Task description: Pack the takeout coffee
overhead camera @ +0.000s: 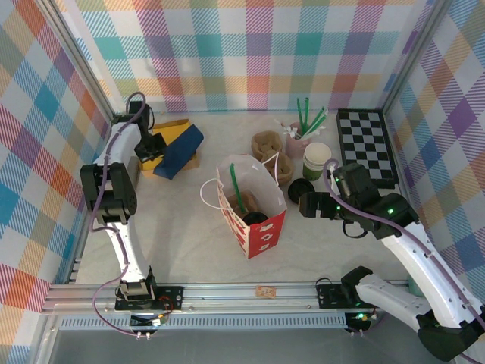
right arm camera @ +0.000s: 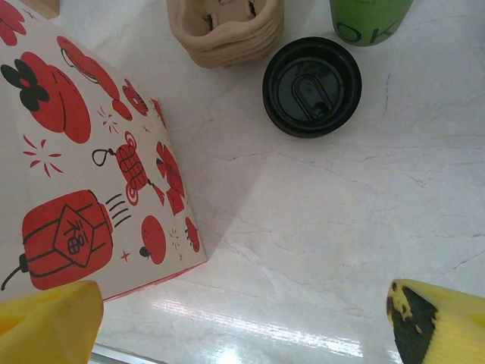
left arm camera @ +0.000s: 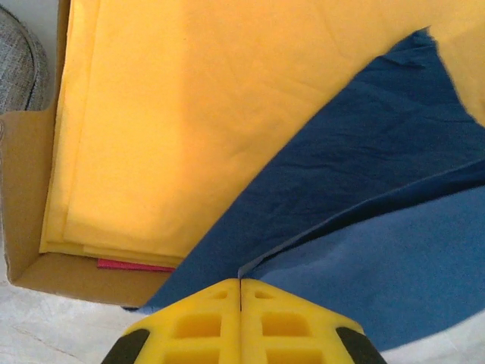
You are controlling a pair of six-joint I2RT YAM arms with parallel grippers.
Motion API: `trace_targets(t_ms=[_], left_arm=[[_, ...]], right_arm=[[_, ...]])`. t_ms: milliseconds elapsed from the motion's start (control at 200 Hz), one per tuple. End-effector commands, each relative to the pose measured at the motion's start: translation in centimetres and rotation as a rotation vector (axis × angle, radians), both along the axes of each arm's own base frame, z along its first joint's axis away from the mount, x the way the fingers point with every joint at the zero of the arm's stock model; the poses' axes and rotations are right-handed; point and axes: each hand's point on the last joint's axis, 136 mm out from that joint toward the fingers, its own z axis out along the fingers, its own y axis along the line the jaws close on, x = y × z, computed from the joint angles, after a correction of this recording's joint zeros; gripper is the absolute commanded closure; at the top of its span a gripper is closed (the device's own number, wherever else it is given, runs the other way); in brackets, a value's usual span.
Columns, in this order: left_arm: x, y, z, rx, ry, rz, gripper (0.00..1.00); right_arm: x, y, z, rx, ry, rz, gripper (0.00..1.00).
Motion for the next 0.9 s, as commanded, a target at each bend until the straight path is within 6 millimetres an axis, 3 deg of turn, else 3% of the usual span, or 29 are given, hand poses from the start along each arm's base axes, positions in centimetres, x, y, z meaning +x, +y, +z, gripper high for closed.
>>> trace_targets(t_ms=[0, 160, 220, 340, 415, 520, 645, 725, 795, 895], left_arm=[[-0.4, 1.7, 0.1, 0.047, 0.039, 0.013, 1.00], [-0.4, 2.6, 0.0, 0.073, 0.055, 0.033, 0.98], [-0.5, 2.5, 0.4, 0.071, 0.056, 0.029, 0.88], [-0.5, 2.8, 2.5, 0.088, 0.008, 0.033, 0.54], [-0.4, 3.3, 4.2, 0.119, -0.026, 0.043, 0.46], [-0.4, 3.3, 6.7, 0.151, -0.074, 0.035, 0.44], [0.1, -0.2, 10.1, 0.231, -0.174, -0.141, 0.44], [0.1, -2.9, 11.3, 0.311, -0.194, -0.267, 0.42], [0.0, -4.9, 11.2, 0.313, -0.192, -0.339, 0.42], [-0.1, -7.1, 9.5, 0.298, -0.154, -0.431, 0.42]], right_arm=[[0.1, -0.1, 0.9, 0.005, -0.017, 0.000, 0.04], [0.0, -0.2, 0.9, 0.005, -0.015, -0.001, 0.04], [0.0, -0.2, 0.9, 0.003, -0.015, 0.001, 0.04], [0.1, -0.1, 1.1, 0.006, -0.019, 0.005, 0.04], [0.2, 0.1, 1.0, 0.011, -0.018, 0.008, 0.04], [0.2, 0.4, 1.0, 0.024, -0.016, 0.010, 0.04], [0.3, 0.6, 0.8, 0.034, -0.014, 0.013, 0.04], [0.3, 0.8, 0.7, 0.042, -0.010, 0.018, 0.04], [0.3, 1.0, 0.8, 0.047, -0.010, 0.026, 0.04], [0.2, 1.1, 1.1, 0.060, -0.019, 0.038, 0.04]])
